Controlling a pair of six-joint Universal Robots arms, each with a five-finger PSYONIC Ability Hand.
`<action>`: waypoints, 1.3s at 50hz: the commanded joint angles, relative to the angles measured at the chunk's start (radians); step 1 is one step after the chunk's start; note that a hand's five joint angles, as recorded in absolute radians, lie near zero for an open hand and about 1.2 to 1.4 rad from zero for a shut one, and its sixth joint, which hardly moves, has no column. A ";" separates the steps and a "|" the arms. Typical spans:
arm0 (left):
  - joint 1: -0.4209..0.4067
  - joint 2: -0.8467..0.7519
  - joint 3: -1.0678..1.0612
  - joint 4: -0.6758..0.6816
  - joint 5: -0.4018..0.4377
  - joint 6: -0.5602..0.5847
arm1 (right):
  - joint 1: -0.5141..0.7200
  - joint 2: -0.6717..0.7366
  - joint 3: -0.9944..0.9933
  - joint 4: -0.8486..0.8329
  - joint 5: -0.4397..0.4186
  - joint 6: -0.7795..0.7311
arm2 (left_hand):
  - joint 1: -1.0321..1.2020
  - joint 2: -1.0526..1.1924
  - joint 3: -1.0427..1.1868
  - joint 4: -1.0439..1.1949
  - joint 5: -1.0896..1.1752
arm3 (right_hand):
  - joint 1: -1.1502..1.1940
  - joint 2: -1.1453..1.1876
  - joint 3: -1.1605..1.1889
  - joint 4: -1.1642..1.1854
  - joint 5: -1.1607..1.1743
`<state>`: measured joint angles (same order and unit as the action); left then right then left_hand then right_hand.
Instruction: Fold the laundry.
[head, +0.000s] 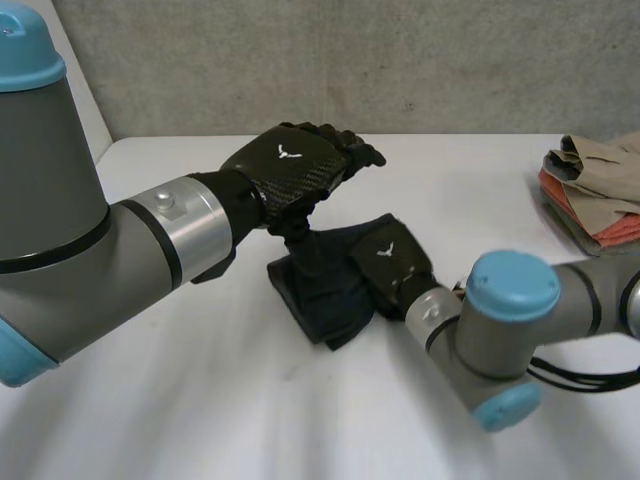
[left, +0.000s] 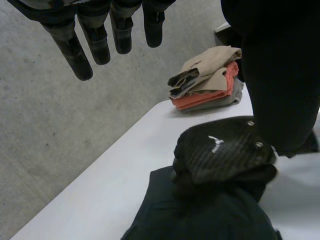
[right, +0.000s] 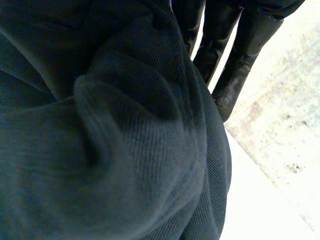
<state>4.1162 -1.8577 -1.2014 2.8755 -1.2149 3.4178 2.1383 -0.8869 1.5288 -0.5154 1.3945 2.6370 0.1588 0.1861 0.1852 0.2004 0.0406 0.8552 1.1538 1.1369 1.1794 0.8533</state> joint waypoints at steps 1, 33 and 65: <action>0.004 0.005 0.005 0.001 0.000 0.000 | -0.116 0.011 -0.096 0.101 -0.034 0.029 | 0.016 -0.012 -0.011 -0.026 -0.041 | 0.541 0.242 0.259 0.217 0.368; 0.003 0.006 0.005 0.001 -0.008 0.003 | -0.618 0.045 -0.556 -0.127 -0.557 0.142 | 0.016 -0.012 -0.011 -0.026 -0.041 | 0.541 0.242 0.259 0.217 0.368; -0.011 0.025 0.005 0.001 -0.025 -0.002 | -0.979 0.345 -0.624 -0.445 -0.811 0.485 | 0.019 -0.008 -0.007 -0.022 -0.037 | 0.541 0.242 0.259 0.217 0.368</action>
<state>4.1101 -1.8265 -1.1926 2.8762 -1.2291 3.4163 1.1937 -0.5589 0.8011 -0.9416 0.6502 3.1277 0.1589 0.1861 0.1851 0.2004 0.0407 0.9080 1.1582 1.1688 1.1934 0.9259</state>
